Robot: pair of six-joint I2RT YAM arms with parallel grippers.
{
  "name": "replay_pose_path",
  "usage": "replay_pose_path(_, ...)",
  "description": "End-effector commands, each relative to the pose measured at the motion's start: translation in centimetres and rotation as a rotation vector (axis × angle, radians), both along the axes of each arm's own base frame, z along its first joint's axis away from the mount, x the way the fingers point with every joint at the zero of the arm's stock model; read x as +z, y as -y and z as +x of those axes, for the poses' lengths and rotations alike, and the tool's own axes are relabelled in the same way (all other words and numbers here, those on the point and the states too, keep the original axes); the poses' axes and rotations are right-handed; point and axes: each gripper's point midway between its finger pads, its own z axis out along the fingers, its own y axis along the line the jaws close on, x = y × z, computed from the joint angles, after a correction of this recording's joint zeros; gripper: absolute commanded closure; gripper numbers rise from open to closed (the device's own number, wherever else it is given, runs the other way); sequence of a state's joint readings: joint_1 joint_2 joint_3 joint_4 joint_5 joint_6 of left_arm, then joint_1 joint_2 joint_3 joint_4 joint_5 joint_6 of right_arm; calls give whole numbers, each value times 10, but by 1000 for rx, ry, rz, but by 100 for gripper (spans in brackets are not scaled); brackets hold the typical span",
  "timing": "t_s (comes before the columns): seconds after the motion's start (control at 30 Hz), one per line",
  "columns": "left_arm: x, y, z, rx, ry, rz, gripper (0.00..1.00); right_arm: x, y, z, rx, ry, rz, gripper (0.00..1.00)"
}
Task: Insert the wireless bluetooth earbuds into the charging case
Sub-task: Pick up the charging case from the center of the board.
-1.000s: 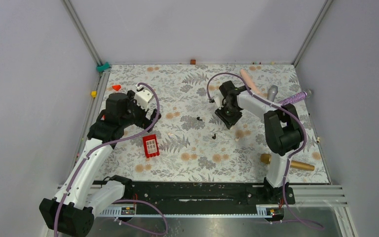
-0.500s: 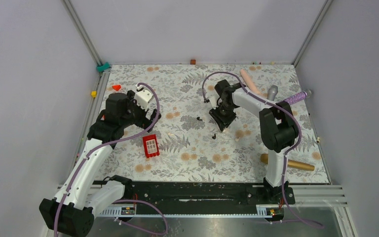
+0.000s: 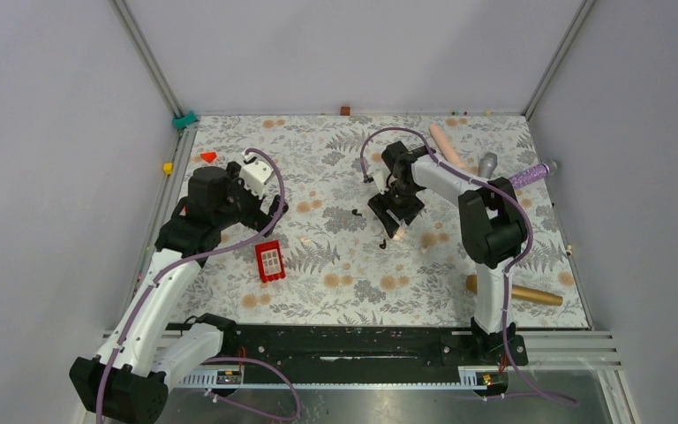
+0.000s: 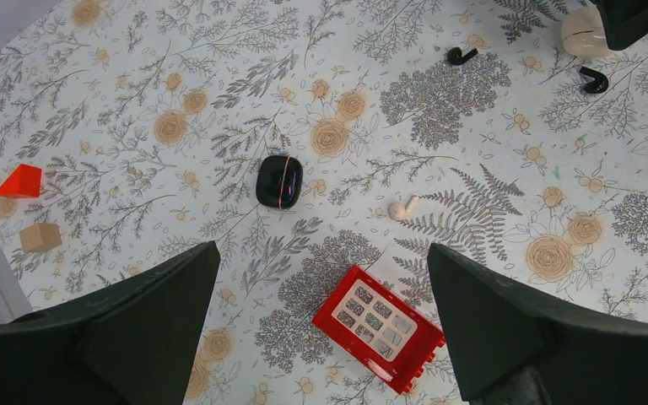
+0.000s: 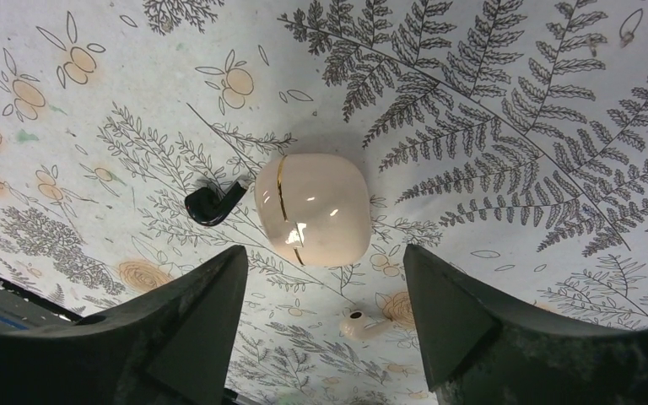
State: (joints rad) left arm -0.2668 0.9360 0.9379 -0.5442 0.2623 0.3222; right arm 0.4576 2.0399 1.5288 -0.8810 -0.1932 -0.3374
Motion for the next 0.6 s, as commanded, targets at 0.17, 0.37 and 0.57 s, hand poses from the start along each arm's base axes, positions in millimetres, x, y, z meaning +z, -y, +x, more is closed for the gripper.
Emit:
replay_pose_path(0.17,9,6,2,-24,41,-23,1,9,-5,9,29,61,-15,22)
replay_pose_path(0.37,9,6,2,-26,40,-24,1,-3,-4,10,31,61,-73,26)
replay_pose_path(0.57,9,6,2,-25,39,-24,1,-11,-7,6,58,73,-116,27)
